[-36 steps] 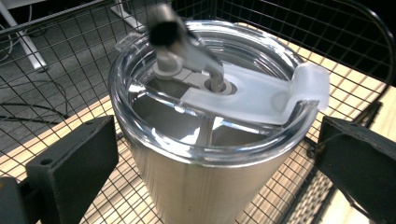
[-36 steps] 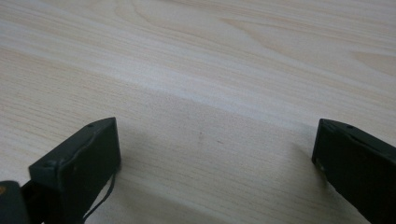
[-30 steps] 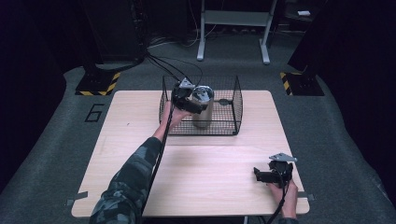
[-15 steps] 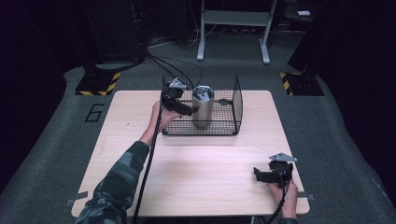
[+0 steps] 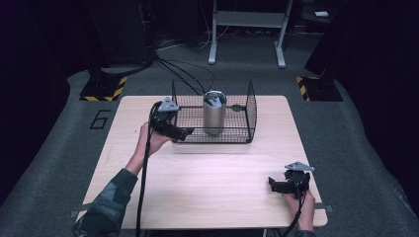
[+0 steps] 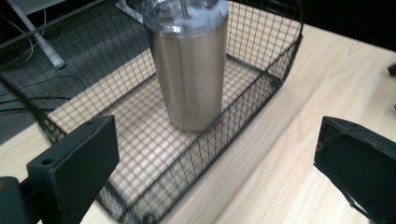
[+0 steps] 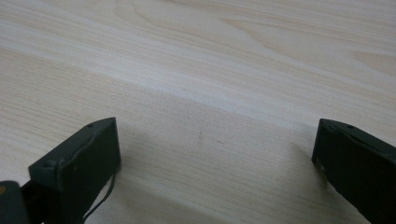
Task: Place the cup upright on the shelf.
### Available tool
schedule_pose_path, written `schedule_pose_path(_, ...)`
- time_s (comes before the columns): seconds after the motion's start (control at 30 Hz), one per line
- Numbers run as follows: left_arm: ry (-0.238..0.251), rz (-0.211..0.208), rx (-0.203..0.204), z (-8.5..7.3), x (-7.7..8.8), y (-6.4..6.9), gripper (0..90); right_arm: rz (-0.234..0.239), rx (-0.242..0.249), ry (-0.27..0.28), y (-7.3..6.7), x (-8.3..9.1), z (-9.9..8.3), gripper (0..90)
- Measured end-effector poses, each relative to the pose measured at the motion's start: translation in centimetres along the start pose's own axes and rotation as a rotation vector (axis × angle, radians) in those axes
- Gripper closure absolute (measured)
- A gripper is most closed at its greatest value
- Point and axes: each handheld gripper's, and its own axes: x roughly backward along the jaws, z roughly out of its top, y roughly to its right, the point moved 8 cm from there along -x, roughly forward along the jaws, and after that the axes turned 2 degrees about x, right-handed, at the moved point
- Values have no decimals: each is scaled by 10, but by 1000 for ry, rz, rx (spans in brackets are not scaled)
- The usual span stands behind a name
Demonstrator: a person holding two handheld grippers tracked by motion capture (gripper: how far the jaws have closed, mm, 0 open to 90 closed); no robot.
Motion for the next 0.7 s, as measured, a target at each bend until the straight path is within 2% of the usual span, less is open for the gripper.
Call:
schedule_pose_path(0.07, -12, 10, -12, -10, 9, 2, 0, 0, 0, 0, 0, 0, 0, 6)
schedule_pose_path(0.2, -38, 16, -1, -37, 23, 6, 0, 0, 1, -1, 0, 0, 0, 6)
schedule_pose_path(0.3, -73, 45, -18, -57, 31, 4, 0, -2, -3, 1, 0, 0, 0, 6)
schedule_pose_path(0.43, -99, 78, -9, -85, 41, 2, 0, -2, -4, 1, 0, 0, 0, 6)
schedule_pose_path(0.6, -115, 96, 46, -122, 48, -5, 1, -1, -1, 0, 0, 0, 0, 6)
schedule_pose_path(0.67, -115, 109, 65, -132, 49, -7, 0, -1, 0, -1, 0, 0, 0, 6)
schedule_pose_path(0.7, -131, 112, 76, -141, 50, -9, 0, -1, -1, 0, 0, 0, 0, 6)
